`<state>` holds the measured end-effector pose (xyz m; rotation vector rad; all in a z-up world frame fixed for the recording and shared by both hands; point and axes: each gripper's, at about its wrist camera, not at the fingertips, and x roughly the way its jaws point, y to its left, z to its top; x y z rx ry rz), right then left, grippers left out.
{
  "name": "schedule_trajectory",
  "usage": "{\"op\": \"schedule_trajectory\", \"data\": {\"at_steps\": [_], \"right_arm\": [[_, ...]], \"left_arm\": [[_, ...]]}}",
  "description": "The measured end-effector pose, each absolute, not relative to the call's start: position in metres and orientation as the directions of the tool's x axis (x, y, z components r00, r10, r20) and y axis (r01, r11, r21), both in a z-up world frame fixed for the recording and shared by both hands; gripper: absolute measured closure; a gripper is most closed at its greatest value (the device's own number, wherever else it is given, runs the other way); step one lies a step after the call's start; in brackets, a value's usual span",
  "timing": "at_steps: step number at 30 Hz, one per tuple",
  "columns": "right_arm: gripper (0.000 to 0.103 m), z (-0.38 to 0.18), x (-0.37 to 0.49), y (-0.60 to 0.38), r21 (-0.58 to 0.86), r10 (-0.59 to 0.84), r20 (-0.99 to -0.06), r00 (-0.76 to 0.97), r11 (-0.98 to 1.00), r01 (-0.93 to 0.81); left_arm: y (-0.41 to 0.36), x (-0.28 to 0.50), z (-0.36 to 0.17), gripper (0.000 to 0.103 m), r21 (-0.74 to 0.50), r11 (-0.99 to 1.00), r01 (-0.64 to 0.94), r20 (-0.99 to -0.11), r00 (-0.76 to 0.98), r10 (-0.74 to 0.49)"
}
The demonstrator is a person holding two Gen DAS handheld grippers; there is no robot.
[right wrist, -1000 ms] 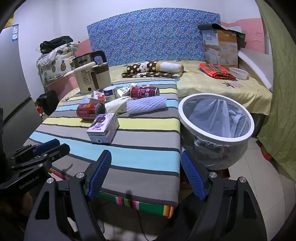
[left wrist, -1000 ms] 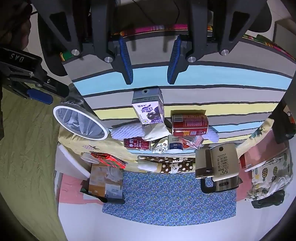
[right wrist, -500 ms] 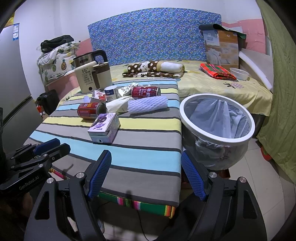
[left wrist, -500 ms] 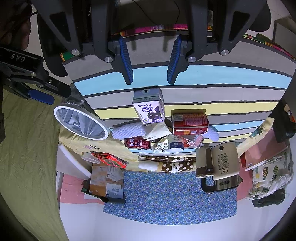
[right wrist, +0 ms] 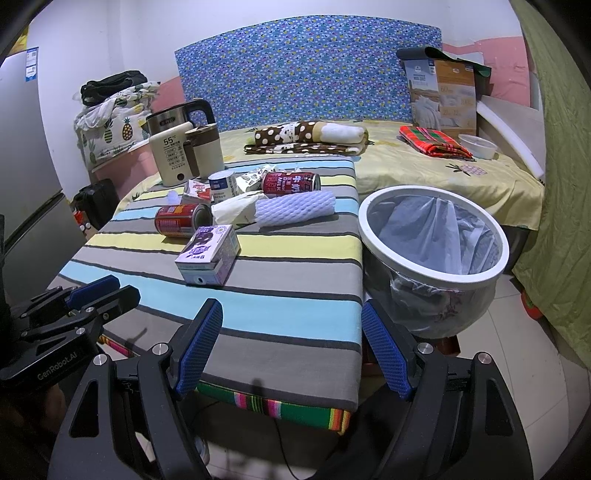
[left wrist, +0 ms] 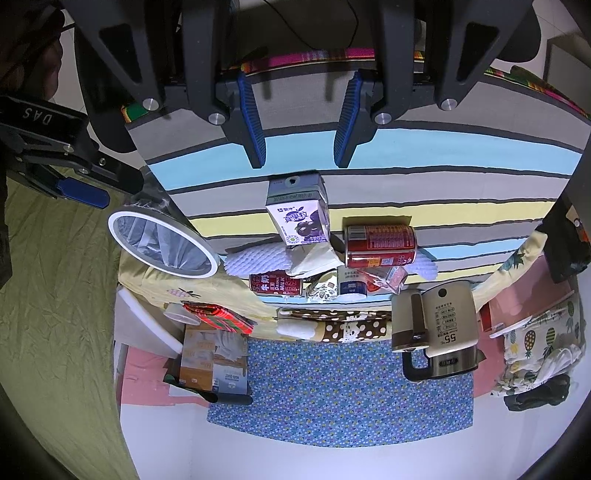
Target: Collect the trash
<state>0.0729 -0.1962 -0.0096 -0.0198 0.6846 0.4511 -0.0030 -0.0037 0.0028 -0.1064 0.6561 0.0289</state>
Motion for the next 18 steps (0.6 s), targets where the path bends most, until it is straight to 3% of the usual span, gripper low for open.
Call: {"op": "schedule_trajectory", "data": {"at_steps": [18], "right_arm": [[0.024,-0.0099,0.0731,-0.1961,0.129,0.396,-0.615,0.682,0.904,-0.408]], "left_arm": [[-0.0057,-0.0053,0.006,0.065,-0.081,0.995,-0.058,-0.607,0.795,-0.003]]}}
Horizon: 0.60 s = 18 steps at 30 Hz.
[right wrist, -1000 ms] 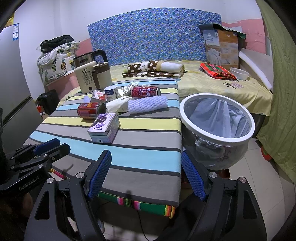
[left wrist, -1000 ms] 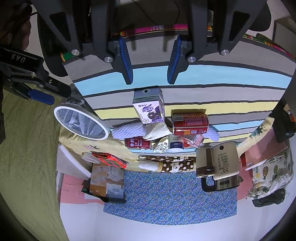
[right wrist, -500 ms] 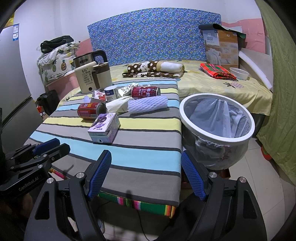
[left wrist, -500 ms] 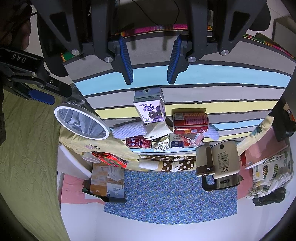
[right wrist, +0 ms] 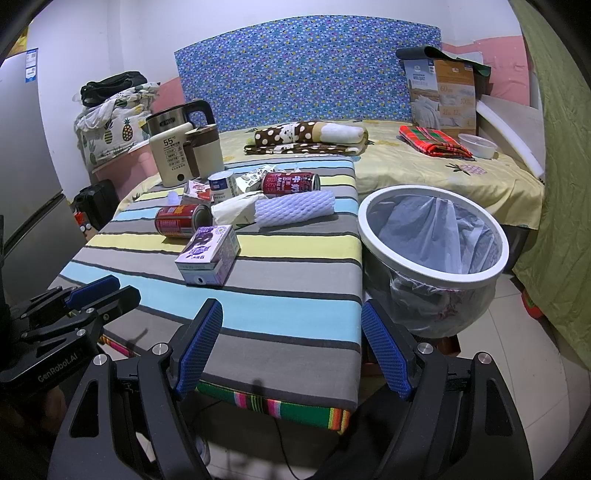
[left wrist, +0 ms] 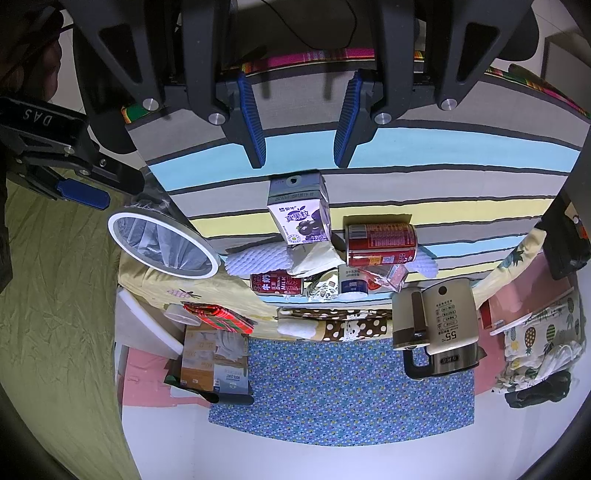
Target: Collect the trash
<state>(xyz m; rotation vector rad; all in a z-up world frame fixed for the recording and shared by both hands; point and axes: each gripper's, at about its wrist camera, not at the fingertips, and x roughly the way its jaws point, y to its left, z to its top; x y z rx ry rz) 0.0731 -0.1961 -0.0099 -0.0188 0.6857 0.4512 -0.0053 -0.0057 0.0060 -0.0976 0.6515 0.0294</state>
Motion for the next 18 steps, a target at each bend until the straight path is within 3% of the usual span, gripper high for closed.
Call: {"op": "schedule_trajectory", "data": {"at_steps": [18], "right_arm": [[0.024,-0.0106,0.0738,-0.1972,0.131,0.397,-0.616,0.681,0.903,-0.408]], "left_arm": [[-0.0085,-0.0039,0.0046,0.065,-0.08,0.995,-0.053,-0.613,0.79,-0.008]]}}
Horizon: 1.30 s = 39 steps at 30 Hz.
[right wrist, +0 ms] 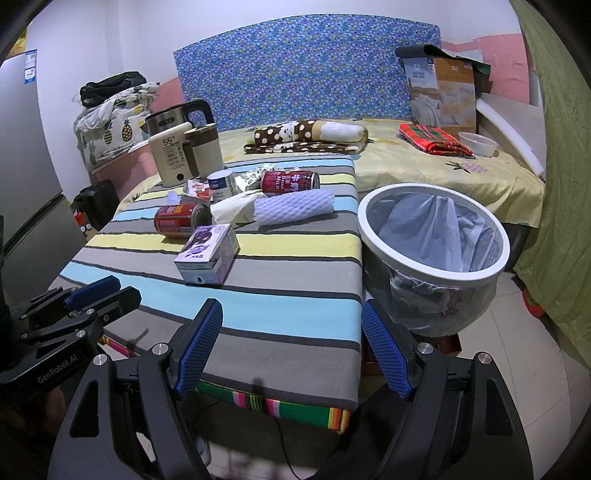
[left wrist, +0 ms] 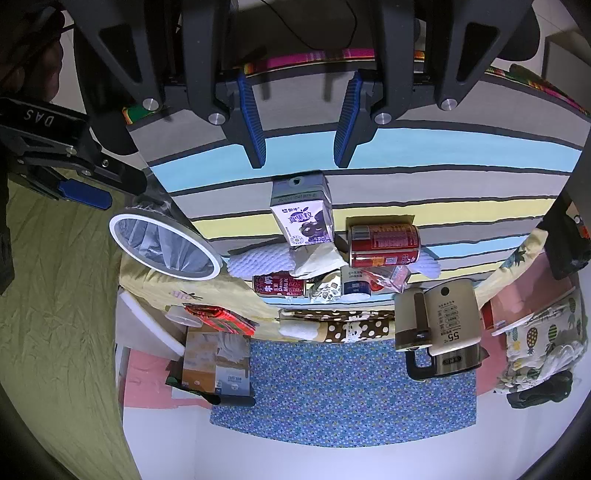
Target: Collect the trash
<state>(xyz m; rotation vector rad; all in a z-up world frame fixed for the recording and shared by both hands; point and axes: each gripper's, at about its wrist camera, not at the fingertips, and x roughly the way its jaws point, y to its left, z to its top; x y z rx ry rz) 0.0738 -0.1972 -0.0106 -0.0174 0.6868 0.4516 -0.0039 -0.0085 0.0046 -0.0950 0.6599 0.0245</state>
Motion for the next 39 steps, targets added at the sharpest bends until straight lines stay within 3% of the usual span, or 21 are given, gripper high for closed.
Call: {"op": "schedule_trajectory", "data": {"at_steps": [20,24,28,39], "right_arm": [[0.024,-0.017,0.092,-0.199,0.15,0.413,-0.625,0.663,0.897,-0.417],[0.024,-0.018,0.099,-0.198,0.152,0.417,-0.623,0.662,0.895,-0.42],[0.024,-0.018,0.107,-0.199,0.157,0.419,-0.623,0.66,0.894,-0.419],[0.024,-0.021,0.123,-0.2,0.163,0.421,-0.635,0.648,0.893,-0.421]], "left_arm": [[-0.002,0.044,-0.008,0.065,-0.063,0.994,-0.091,-0.637,0.77,0.03],[0.001,0.058,-0.01,0.06,-0.086,0.992,-0.092,-0.64,0.768,0.016],[-0.002,0.067,-0.012,0.047,-0.097,0.992,-0.081,-0.637,0.771,0.0],[-0.004,0.1,-0.028,0.046,-0.094,0.99,-0.103,-0.678,0.735,0.012]]}}
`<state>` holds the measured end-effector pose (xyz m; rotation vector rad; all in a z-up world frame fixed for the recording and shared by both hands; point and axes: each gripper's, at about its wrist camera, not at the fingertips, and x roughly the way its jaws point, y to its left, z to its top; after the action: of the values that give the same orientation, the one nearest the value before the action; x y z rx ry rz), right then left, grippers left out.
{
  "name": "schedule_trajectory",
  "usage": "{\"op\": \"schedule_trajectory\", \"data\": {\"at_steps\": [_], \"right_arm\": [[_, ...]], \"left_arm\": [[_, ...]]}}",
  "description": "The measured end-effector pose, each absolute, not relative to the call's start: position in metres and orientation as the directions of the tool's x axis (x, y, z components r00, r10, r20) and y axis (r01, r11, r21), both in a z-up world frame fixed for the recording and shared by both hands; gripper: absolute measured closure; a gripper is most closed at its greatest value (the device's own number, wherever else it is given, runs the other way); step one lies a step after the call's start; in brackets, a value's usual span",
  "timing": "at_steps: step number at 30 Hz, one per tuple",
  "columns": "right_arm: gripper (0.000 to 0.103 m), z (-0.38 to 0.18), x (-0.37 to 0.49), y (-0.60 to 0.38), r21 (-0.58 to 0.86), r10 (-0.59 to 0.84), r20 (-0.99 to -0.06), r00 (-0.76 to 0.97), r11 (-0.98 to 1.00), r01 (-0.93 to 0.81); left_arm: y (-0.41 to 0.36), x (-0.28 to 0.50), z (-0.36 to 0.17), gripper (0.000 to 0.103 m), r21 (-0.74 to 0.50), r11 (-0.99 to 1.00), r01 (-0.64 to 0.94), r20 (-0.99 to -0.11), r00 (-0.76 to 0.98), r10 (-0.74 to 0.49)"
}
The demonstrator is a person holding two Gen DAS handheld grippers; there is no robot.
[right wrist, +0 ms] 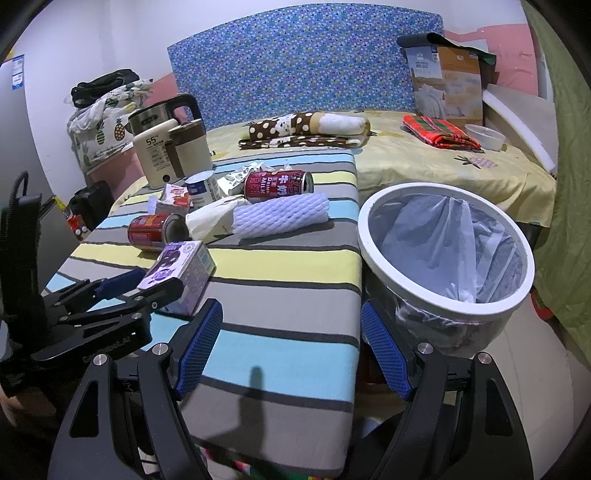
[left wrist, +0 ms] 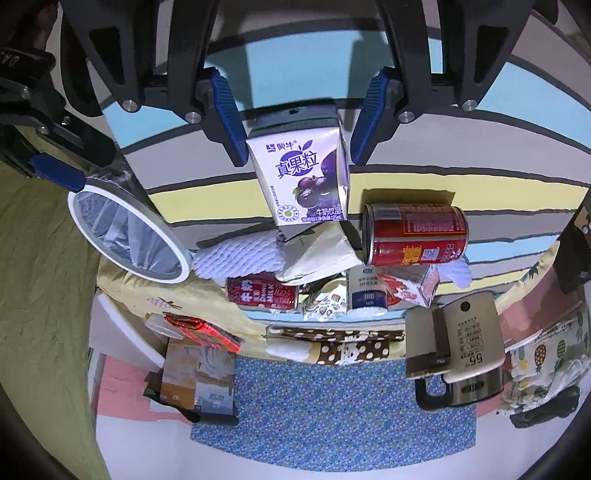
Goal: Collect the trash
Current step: 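Move the left tool forward and close it on the purple juice carton, then close the right tool on the white foam mesh sleeve while the left tool holds the carton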
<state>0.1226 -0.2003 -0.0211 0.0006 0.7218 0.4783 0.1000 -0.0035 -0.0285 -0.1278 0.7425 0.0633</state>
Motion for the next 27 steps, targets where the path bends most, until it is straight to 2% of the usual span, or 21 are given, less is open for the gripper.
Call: {"op": "schedule_trajectory", "data": {"at_steps": [9,18,27], "right_arm": [[0.024,-0.029,0.149,-0.196,0.177,0.424,-0.663,0.617,0.889,-0.421],[0.024,-0.033,0.196,-0.182,0.121,0.422,-0.673,0.608,0.873,-0.472],[0.024,-0.039,0.246,-0.178,0.169,0.461,-0.702,0.543,0.849,-0.501]], "left_arm": [[-0.001,0.102,-0.035,0.047,-0.038,0.992,-0.117,-0.679,0.731,0.061],[0.015,0.102,-0.036,0.047,-0.071,0.988,-0.136,-0.674,0.736,0.053],[0.02,0.108,-0.038,0.047,-0.092,0.988,-0.125,-0.669,0.743,0.031]]}}
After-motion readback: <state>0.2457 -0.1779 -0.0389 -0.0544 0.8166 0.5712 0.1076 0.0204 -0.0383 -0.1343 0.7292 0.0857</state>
